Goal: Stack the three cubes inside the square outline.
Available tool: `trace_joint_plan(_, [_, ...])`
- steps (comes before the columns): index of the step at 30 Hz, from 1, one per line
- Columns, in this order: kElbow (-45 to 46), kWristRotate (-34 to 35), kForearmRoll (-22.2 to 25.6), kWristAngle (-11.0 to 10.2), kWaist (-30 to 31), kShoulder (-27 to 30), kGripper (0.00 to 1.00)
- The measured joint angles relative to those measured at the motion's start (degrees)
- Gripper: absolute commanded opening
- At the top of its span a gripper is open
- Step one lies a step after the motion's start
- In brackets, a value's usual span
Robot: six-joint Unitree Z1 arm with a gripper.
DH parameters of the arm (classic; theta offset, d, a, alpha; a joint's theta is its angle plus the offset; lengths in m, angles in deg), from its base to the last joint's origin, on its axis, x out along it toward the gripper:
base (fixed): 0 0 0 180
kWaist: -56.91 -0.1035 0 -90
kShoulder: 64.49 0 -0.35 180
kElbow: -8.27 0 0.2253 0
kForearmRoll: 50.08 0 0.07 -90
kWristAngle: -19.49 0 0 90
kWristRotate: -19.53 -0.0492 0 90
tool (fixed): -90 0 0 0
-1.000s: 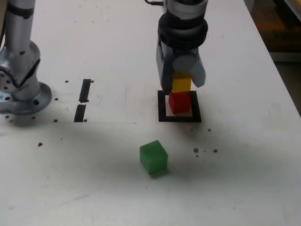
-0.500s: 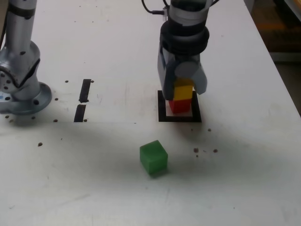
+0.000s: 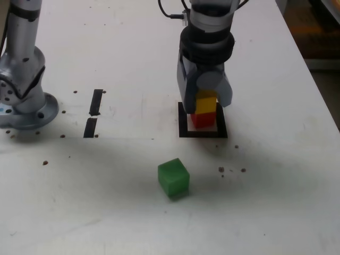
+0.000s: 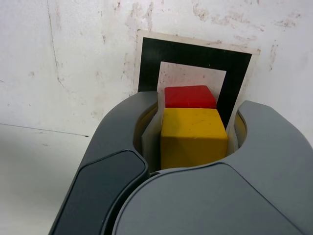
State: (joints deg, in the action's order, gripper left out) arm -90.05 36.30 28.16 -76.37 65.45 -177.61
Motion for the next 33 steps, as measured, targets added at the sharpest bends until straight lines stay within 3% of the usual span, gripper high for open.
trace_joint_plan(7, [0.6,0.0,0.0,-0.2,0.0,0.0,0.27])
trace_joint_plan(22, [1.5,-1.0,-1.1,-1.0,-0.1,0.3,0.91])
trace_joint_plan(27, [2.0,-1.0,-1.6,-1.3,-0.1,0.6,0.99])
trace_joint_plan(33, [2.5,-0.9,-2.7,-1.3,-0.1,0.7,1.0])
